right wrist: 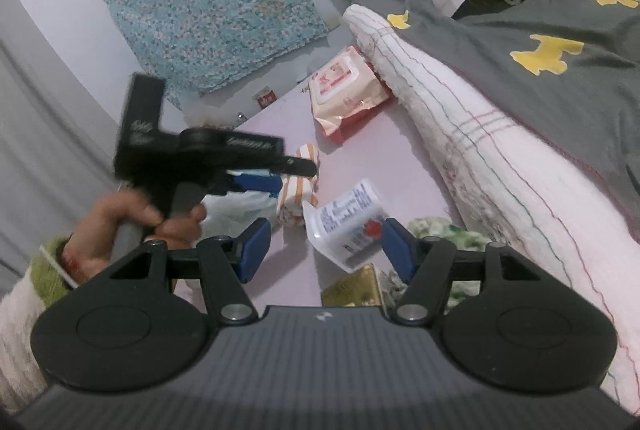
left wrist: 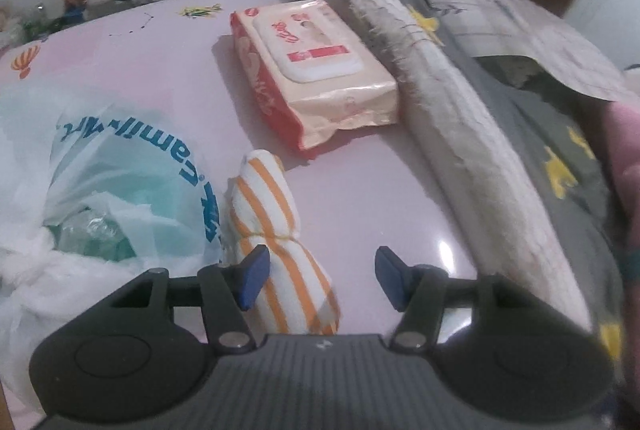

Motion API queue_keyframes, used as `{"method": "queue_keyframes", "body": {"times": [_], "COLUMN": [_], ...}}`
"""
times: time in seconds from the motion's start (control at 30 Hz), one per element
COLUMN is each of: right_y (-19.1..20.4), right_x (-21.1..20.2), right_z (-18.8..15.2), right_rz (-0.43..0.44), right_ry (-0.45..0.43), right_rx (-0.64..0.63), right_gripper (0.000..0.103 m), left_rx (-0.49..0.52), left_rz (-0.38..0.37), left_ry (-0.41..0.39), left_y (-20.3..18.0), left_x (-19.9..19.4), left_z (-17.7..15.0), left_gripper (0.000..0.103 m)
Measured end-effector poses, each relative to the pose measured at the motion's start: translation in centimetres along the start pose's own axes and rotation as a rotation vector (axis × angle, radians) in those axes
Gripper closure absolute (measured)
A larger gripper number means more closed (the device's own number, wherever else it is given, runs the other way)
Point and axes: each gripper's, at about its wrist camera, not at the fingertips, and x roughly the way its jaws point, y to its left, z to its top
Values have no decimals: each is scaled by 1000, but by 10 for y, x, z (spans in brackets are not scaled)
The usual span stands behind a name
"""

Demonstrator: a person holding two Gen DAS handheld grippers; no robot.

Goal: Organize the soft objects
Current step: 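Grasp the orange-striped cloth with the left tool while the right tool grasps the gold tissue pack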

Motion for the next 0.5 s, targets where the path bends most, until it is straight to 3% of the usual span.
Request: {"method": "queue_keyframes", "body": {"times": [0.1,0.37,0.43,0.5], "right_y": [-3,-10,-12,-14], "right_x": [0,-6,-7,-9], "right_z": [-4,-8,-9,-10], "right_rz": [13,37,40,34], "right_ry": [11,-8,-10,-14], "right_rx": [13,31,35,36], "right_gripper": [41,41,41,41], "left_rx": [23,37,25,29], "left_rz": [50,191,197,185], "left_ry": [-15,32,49,64], "left_y": [-6,-11,-9,-9], "left_x": [5,12,17,22], "left_z": [4,5,4,3], "left_gripper": [43,41,41,49]}}
